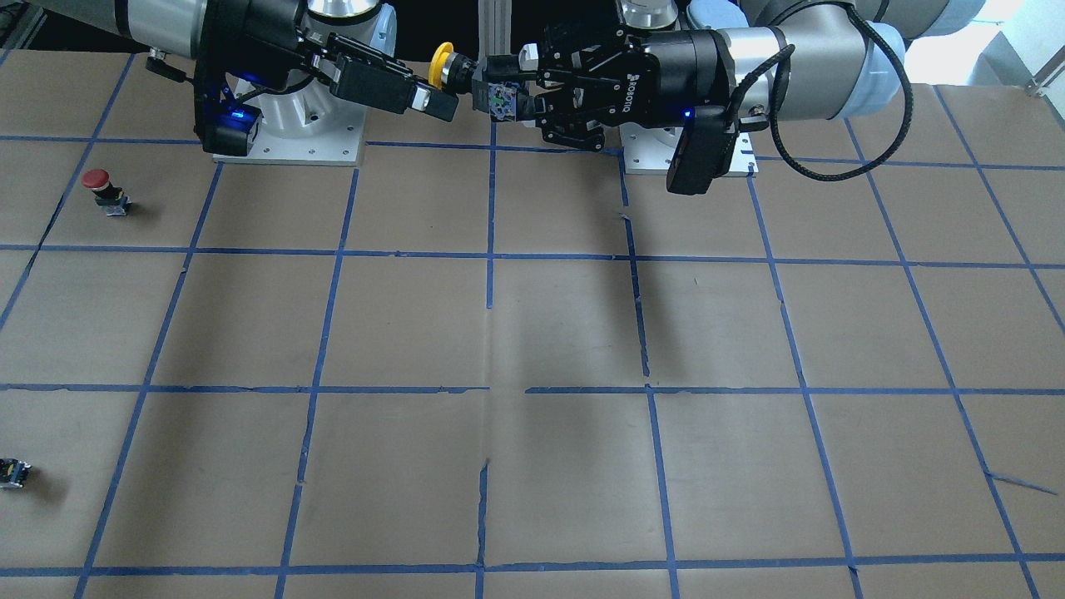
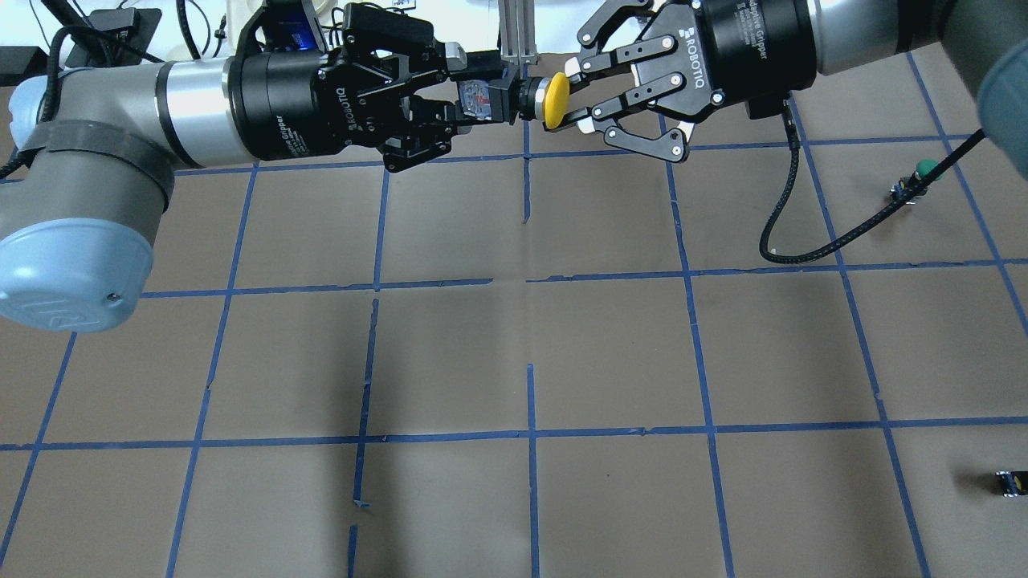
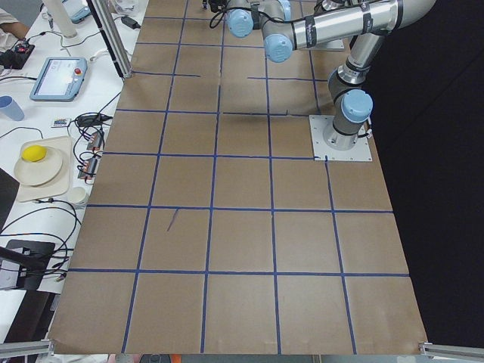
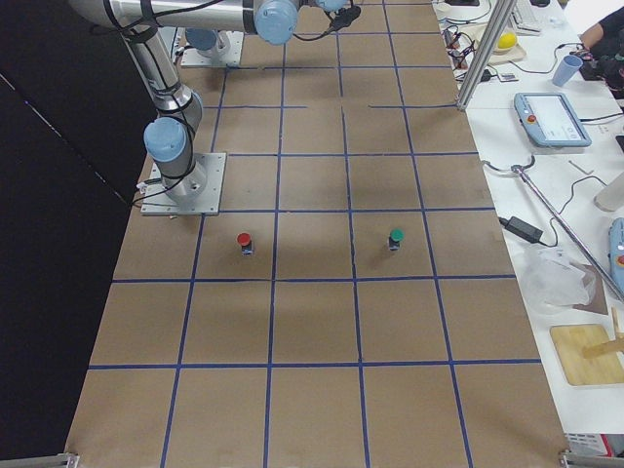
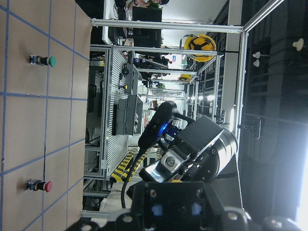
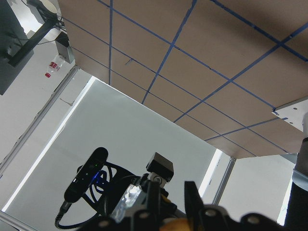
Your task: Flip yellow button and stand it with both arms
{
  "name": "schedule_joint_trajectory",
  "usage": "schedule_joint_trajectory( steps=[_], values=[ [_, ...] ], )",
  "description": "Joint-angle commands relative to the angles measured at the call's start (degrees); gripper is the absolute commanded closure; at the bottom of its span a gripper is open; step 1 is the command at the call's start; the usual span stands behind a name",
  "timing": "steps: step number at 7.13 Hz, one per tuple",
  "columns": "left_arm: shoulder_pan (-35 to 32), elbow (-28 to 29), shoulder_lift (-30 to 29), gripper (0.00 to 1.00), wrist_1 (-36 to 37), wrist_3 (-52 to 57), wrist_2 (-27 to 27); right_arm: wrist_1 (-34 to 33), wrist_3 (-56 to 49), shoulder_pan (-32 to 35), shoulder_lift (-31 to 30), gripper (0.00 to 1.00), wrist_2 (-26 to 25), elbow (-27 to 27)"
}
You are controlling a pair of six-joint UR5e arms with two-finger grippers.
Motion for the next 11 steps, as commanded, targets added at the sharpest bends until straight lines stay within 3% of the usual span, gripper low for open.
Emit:
schedule_joint_trajectory(
  steps=[1,2,3,5,11],
  values=[
    [0.0,0.0,0.1,0.99,0.0,-0.1,0.0,-0.1,0.2,-0.1,-0.5,0.15,0.3,-0.2],
    [0.1,0.0,0.0,0.99,0.0,0.0,0.0,-0.1,0.3,-0.1,-0.6,0.04,0.1,-0.2],
    [0.0,0.0,0.0,0.99,0.0,0.0,0.0,-0.1,0.3,-0.3,-0.7,0.01,0.1,-0.5],
    [0.0,0.1,0.0,0.99,0.0,-0.1,0.0,0.6,1.2,-0.3,-1.1,0.0,0.1,-0.5],
    [0.1,-0.1,-0.1,0.99,0.1,0.0,0.0,0.5,17.1,-0.3,-1.7,0.01,2.7,0.3]
  ],
)
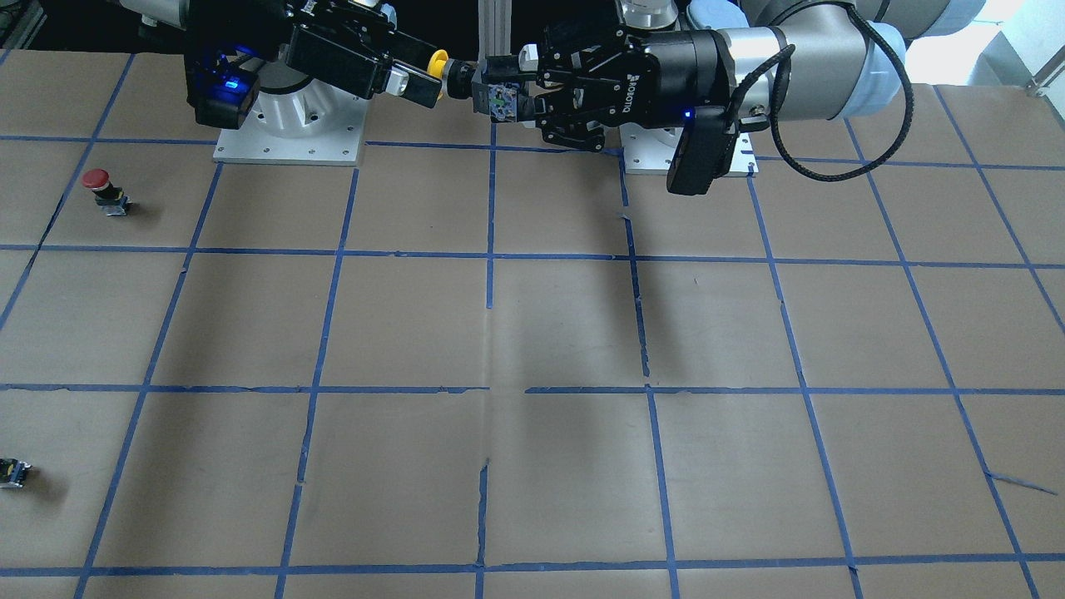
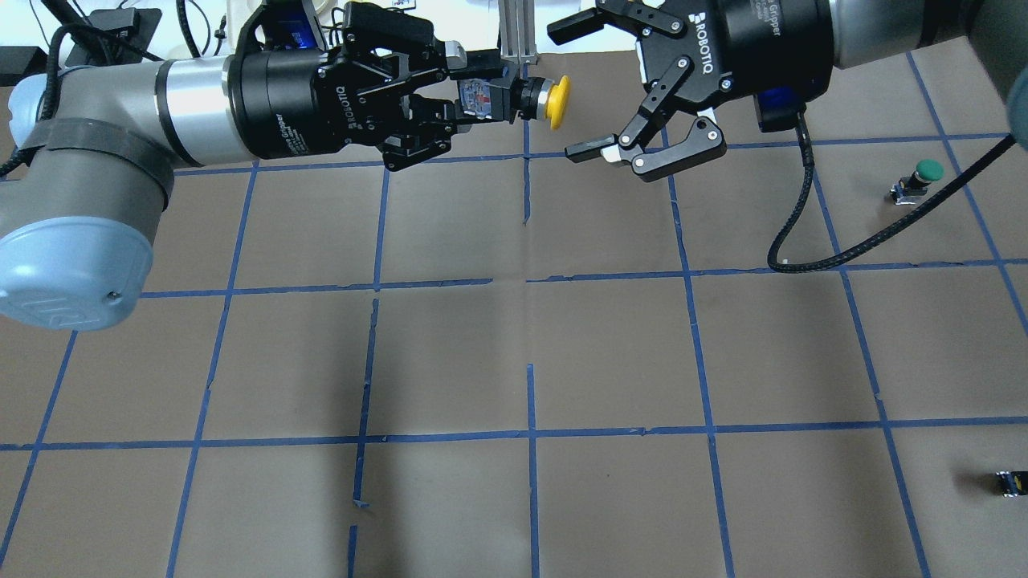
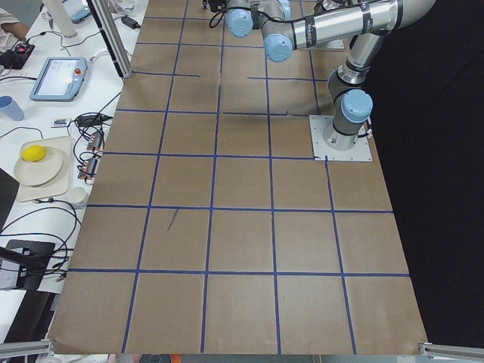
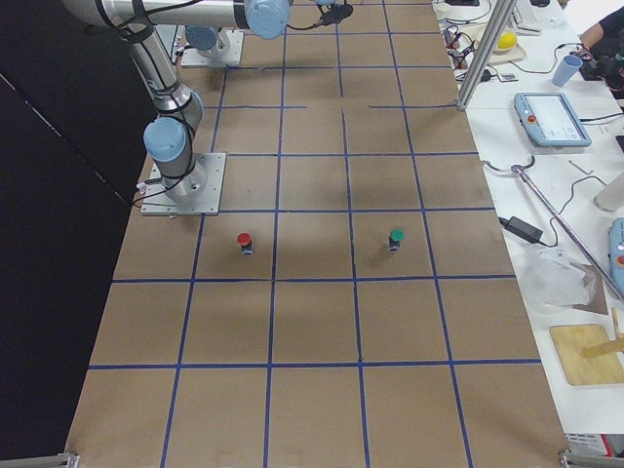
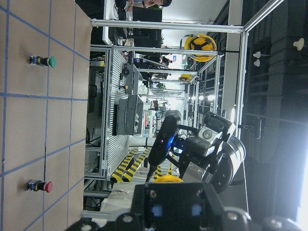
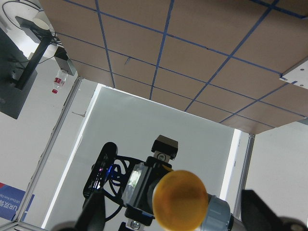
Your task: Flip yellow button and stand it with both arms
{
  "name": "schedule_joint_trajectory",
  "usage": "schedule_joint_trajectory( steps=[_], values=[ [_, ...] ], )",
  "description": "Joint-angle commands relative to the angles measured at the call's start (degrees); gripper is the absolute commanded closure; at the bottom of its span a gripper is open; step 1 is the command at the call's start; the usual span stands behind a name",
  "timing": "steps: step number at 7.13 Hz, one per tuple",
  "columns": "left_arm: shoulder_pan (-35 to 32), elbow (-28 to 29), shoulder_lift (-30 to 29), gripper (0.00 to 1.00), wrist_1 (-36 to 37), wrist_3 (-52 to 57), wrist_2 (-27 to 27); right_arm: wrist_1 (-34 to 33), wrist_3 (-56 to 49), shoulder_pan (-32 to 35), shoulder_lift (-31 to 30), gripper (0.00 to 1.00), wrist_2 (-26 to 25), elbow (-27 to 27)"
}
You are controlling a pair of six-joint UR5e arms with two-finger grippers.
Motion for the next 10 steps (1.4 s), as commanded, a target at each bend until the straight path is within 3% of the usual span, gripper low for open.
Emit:
schedule_joint_trajectory(
  steps=[1,10],
  values=[
    [-0.1,-0.3,-0.2,0.99,0.3,0.0,-0.1,0.2,3.3,0.1,0.1,0.01,0.9,0.3],
    [-0.1,0.1,0.5,0.99,0.3,-0.1,-0.2,4.2,7.4,0.4,0.0,0.03,0.9,0.3]
  ],
)
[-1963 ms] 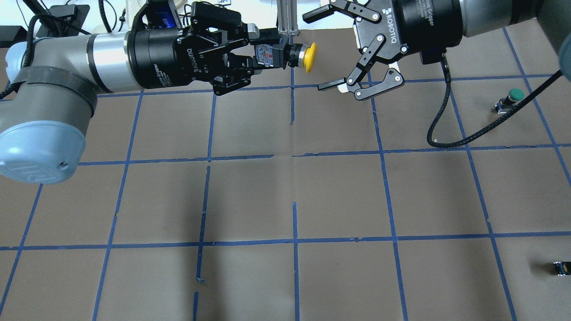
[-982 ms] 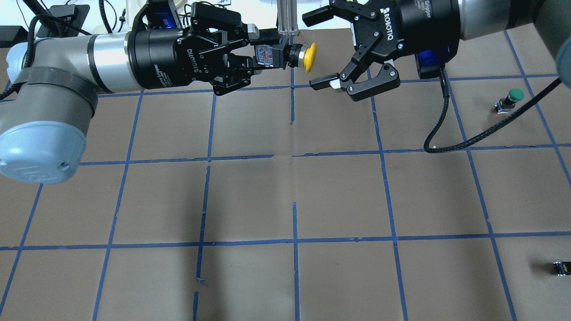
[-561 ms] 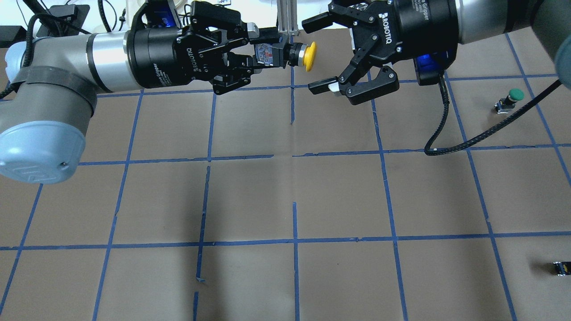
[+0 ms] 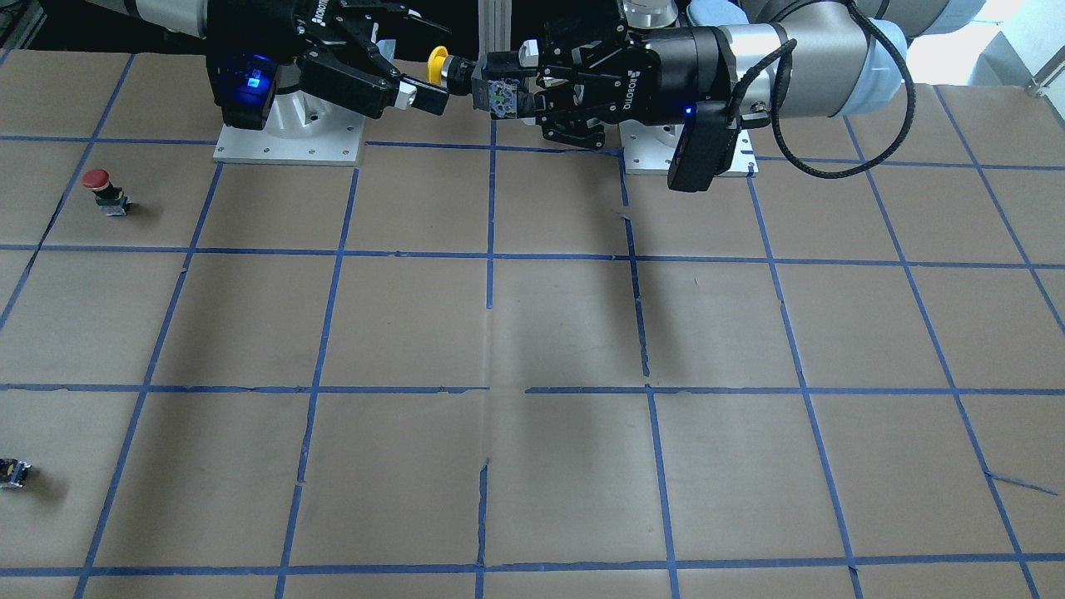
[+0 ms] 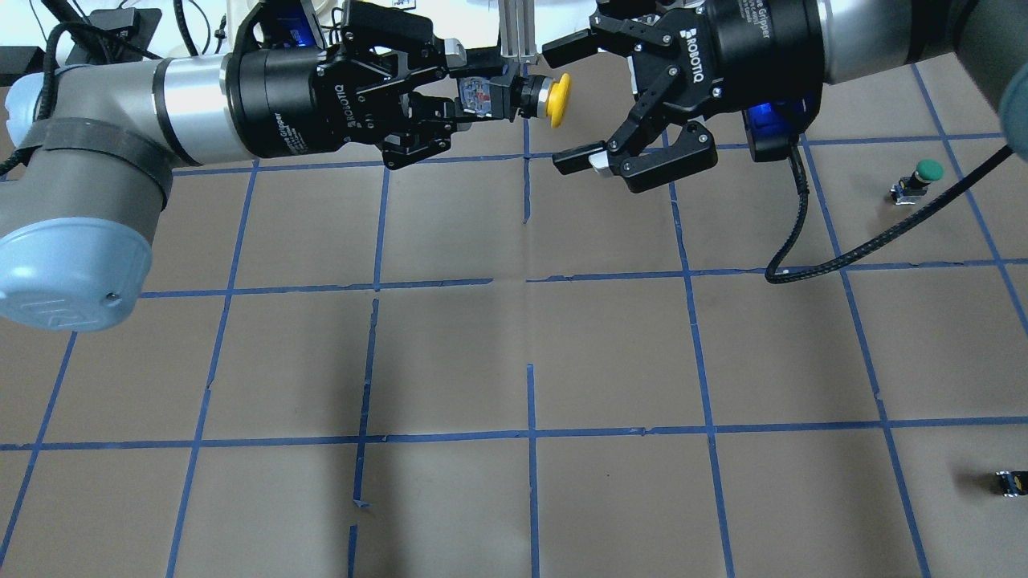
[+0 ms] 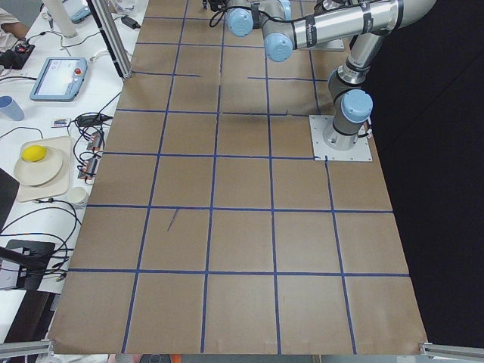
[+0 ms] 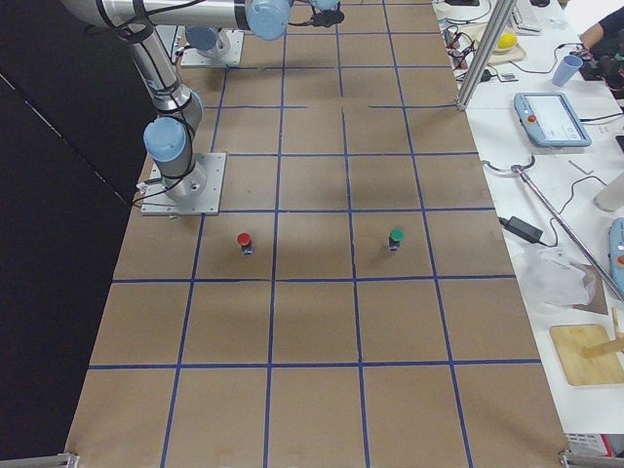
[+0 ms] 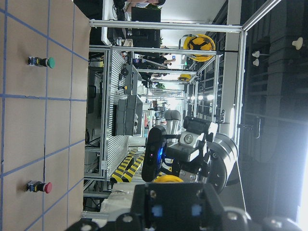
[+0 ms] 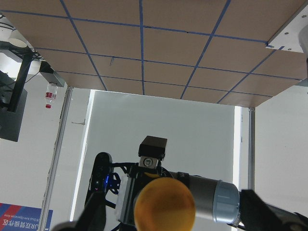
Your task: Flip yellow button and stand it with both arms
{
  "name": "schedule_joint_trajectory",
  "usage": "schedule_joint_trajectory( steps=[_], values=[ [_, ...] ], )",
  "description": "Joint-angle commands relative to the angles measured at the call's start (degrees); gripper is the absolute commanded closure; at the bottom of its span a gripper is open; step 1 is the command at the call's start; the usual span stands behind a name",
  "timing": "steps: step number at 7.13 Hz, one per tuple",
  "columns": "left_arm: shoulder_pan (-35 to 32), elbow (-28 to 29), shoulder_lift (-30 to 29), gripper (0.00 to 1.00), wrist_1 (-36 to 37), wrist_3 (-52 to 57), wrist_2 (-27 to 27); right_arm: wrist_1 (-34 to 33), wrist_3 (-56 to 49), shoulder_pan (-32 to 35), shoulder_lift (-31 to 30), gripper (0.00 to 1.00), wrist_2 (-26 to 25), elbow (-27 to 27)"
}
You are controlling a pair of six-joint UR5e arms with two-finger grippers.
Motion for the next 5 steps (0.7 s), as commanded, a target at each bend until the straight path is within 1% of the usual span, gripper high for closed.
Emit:
schedule_joint_trajectory(
  steps=[1,2,3,4,5],
  values=[
    [0.0,-0.1,0.2,0.99,0.0,0.0,0.0,0.3,1.0,0.1,-0.1,0.03,0.3,0.0],
    [0.0,-0.2,0.2,0.99,0.0,0.0,0.0,0.7,1.4,0.1,-0.1,0.04,2.4,0.0],
    [0.0,-0.1,0.2,0.99,0.0,0.0,0.0,1.0,1.3,0.1,-0.1,0.06,2.4,0.0],
    [0.0,-0.2,0.2,0.99,0.0,0.0,0.0,1.0,1.3,0.1,-0.1,0.21,2.4,0.0],
    [0.0,-0.2,0.3,0.99,0.0,0.0,0.0,1.0,1.3,-0.1,-0.1,0.31,2.4,0.0]
  ],
)
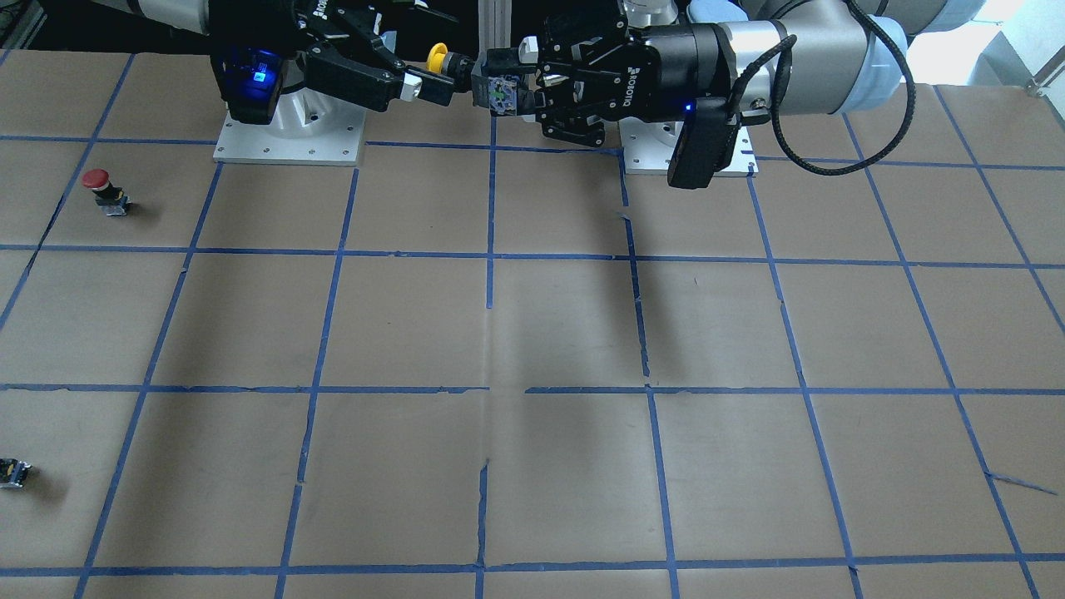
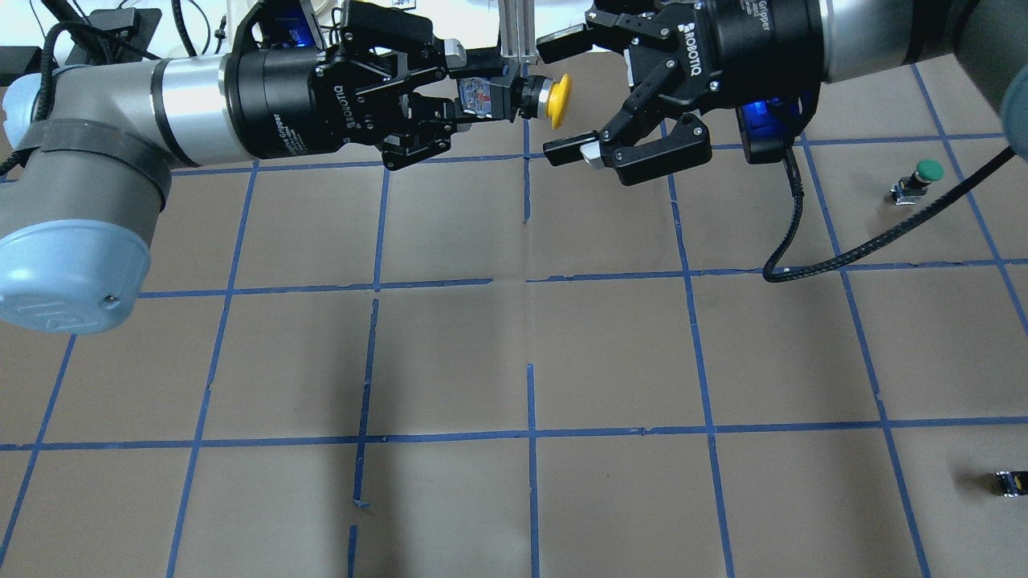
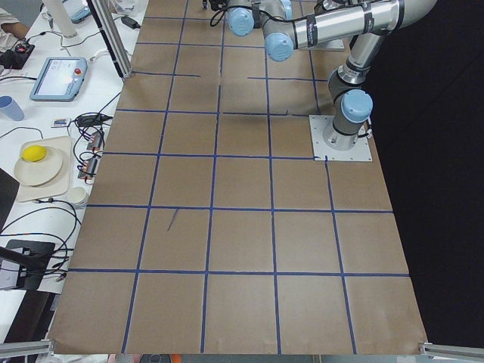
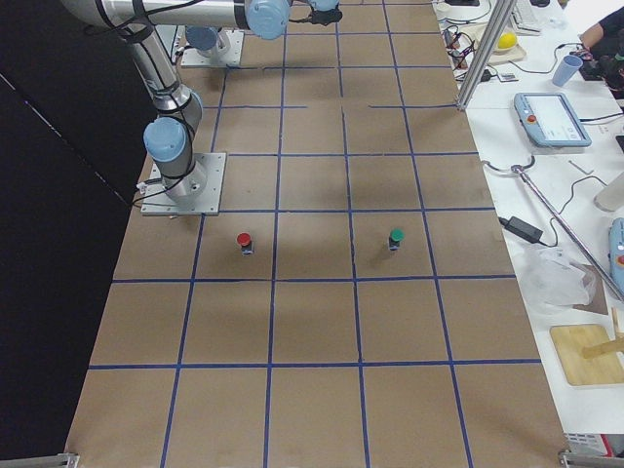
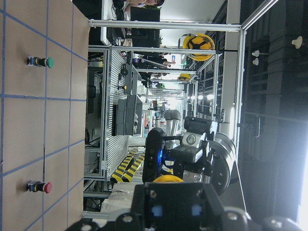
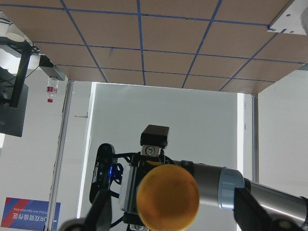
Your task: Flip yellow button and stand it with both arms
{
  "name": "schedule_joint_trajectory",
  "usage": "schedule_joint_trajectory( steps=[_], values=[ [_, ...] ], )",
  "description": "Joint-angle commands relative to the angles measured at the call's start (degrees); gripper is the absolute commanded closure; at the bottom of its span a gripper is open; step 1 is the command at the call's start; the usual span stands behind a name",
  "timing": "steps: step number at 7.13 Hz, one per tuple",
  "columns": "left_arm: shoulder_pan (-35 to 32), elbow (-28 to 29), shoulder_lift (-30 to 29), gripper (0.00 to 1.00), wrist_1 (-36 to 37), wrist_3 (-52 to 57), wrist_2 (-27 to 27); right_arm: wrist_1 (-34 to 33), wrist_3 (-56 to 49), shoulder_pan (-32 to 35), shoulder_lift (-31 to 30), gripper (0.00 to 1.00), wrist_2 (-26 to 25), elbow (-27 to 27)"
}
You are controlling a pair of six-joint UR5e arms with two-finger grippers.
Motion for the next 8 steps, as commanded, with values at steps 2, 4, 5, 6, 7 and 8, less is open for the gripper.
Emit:
schedule_joint_trajectory(
  steps=[2,4,5,6,7,8],
  values=[
    [0.0,-0.2,0.1,0.99,0.1,0.0,0.0,0.1,0.1,-0.3,0.1,0.39,0.0,0.0],
    [0.0,-0.1,0.2,0.99,0.1,0.0,0.0,0.1,0.2,-0.3,0.2,0.61,-0.4,-0.1],
    [0.0,-0.2,0.3,0.99,0.1,0.0,0.0,0.1,0.2,-0.3,0.1,0.73,-0.4,-0.1],
    [0.0,-0.1,0.3,0.99,0.1,0.0,0.0,0.1,0.2,-0.4,0.1,0.8,-0.3,-0.1],
    [0.0,0.1,0.3,0.98,0.1,-0.1,0.1,0.1,0.2,-0.4,0.1,0.83,-0.2,-0.2],
    [0.0,0.1,0.3,0.97,0.1,-0.3,0.2,0.1,0.2,-0.4,0.1,0.83,-0.1,-0.2]
  ],
)
